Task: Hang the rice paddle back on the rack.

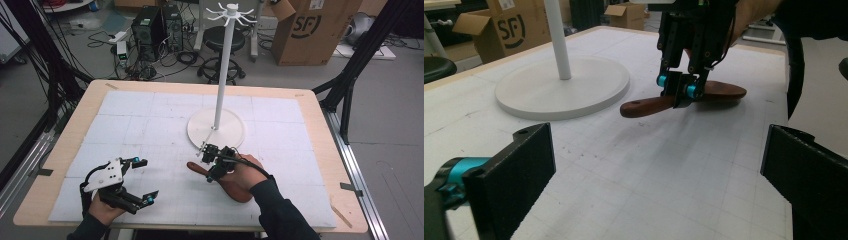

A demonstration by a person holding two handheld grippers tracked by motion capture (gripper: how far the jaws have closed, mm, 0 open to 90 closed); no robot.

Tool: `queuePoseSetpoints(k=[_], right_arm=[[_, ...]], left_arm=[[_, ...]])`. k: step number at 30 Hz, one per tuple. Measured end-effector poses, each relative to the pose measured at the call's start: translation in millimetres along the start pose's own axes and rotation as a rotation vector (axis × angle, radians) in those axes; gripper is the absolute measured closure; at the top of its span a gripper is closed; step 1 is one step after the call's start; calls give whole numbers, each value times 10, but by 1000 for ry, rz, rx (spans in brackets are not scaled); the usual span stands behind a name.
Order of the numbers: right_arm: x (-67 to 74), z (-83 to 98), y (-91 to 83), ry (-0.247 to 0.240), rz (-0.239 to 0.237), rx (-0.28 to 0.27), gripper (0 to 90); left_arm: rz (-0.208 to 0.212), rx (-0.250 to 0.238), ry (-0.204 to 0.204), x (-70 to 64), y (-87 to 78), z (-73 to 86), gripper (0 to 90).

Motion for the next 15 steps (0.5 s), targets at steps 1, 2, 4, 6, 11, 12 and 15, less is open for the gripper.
queuePoseSetpoints(k=[1, 2, 4, 6, 11, 12, 15], right_arm=[[-3, 10, -15, 6, 0, -9, 773], [-10, 19, -24, 3, -7, -23, 773], [-16, 40, -55, 12, -12, -41, 773], [-21, 49, -66, 3, -12, -57, 773], [-13, 108, -144, 10, -15, -112, 773], [-16, 117, -162, 11, -19, -124, 773], [-32, 147, -214, 11, -26, -161, 773]], left_arm=[[1, 2, 0, 5, -4, 2, 17], [0, 1, -1, 5, -3, 2, 17], [1, 2, -1, 1, -1, 4, 17], [0, 3, 1, 0, -1, 4, 17], [-2, 2, -2, 0, -6, 7, 17], [-1, 0, -2, 0, -5, 6, 17], [-1, 1, -3, -3, 1, 6, 17]])
Point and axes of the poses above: each handheld gripper's, and its own axes: y roughly forward along the jaws, z roughly out of its underside, x roughly to its left, the point moved 4 cm from there along y, roughly forward along the jaws, and after that the axes turned 10 degrees about z, right-handed, at the moved point
